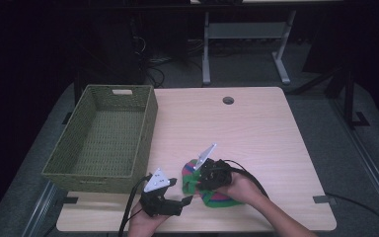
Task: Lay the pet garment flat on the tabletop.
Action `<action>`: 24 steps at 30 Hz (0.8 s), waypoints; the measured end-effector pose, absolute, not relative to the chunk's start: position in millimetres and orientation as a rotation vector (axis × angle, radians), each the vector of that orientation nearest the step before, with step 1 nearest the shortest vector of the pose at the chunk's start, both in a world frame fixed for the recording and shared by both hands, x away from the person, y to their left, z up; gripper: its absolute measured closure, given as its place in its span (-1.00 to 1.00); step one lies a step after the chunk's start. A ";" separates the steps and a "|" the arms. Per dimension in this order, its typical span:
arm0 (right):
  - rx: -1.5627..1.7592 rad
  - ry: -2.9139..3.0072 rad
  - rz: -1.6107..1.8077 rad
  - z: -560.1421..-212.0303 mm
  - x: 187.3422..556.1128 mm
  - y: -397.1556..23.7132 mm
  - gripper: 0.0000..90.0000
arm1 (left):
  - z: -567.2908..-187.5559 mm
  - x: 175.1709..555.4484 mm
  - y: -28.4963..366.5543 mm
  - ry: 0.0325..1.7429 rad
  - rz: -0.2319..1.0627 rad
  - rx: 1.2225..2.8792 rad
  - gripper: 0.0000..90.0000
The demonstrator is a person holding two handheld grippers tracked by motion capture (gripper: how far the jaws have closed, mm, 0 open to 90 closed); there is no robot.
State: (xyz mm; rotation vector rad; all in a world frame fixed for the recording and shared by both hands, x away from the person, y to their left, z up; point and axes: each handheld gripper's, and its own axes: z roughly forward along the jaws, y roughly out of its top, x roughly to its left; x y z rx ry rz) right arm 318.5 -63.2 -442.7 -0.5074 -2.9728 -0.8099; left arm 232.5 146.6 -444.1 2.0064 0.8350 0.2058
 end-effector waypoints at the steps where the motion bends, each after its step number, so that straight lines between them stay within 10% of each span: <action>1: -0.510 -2.974 -0.810 -442.3 318.8 -63.5 0.77 | -444.1 232.6 146.6 0.839 0.204 2.004 -0.60; 24: -0.548 -2.937 -0.942 -403.7 324.1 -86.4 0.84 | -442.9 233.2 150.2 0.860 0.211 1.958 -0.59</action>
